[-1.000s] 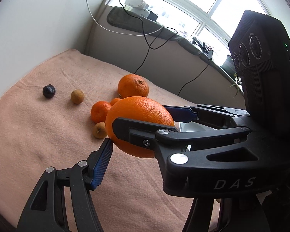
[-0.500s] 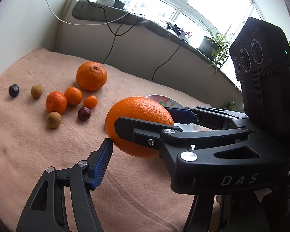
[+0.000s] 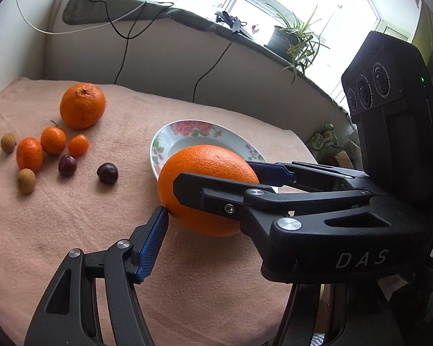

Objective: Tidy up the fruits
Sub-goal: 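Carry the held orange with the right gripper over the floral plate, then lower the orange into the plate and open the right gripper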

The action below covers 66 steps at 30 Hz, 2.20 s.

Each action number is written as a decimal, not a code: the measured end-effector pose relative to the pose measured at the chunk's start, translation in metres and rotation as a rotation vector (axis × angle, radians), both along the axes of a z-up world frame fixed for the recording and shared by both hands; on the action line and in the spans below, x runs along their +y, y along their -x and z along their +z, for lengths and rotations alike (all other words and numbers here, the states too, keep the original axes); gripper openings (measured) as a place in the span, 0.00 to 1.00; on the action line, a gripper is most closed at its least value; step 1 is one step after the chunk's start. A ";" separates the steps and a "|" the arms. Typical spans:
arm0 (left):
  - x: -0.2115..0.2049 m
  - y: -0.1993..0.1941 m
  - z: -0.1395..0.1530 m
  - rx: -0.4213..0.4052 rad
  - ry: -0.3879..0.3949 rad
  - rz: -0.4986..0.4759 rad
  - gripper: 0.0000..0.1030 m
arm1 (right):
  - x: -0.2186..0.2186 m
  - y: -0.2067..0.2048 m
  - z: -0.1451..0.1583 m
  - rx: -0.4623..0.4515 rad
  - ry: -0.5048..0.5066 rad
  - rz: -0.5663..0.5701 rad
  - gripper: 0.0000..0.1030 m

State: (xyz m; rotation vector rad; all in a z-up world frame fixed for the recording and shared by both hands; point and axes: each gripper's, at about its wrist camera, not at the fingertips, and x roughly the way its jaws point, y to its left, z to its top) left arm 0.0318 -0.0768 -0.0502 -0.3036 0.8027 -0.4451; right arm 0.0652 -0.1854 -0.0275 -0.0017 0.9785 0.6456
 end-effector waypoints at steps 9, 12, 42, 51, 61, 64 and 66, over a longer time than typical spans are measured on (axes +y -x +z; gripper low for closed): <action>-0.015 -0.008 -0.003 0.008 -0.018 -0.036 0.62 | -0.016 -0.003 -0.006 0.020 -0.017 -0.043 0.66; -0.016 -0.008 -0.003 0.013 -0.021 -0.042 0.62 | -0.019 -0.004 -0.006 0.023 -0.019 -0.051 0.66; -0.007 -0.012 -0.002 0.000 -0.032 -0.020 0.62 | -0.067 -0.010 0.009 -0.059 -0.037 -0.245 0.83; -0.001 -0.010 -0.004 0.012 -0.026 -0.004 0.71 | -0.066 -0.007 0.011 -0.067 -0.049 -0.247 0.83; 0.009 -0.010 -0.004 0.013 -0.055 0.029 0.74 | -0.053 -0.009 0.009 -0.063 -0.033 -0.228 0.93; 0.016 -0.012 -0.004 0.016 -0.056 0.042 0.74 | -0.049 -0.010 0.010 -0.067 -0.036 -0.221 0.93; 0.021 -0.014 -0.004 0.016 -0.060 0.050 0.74 | -0.045 -0.013 0.011 -0.068 -0.035 -0.218 0.93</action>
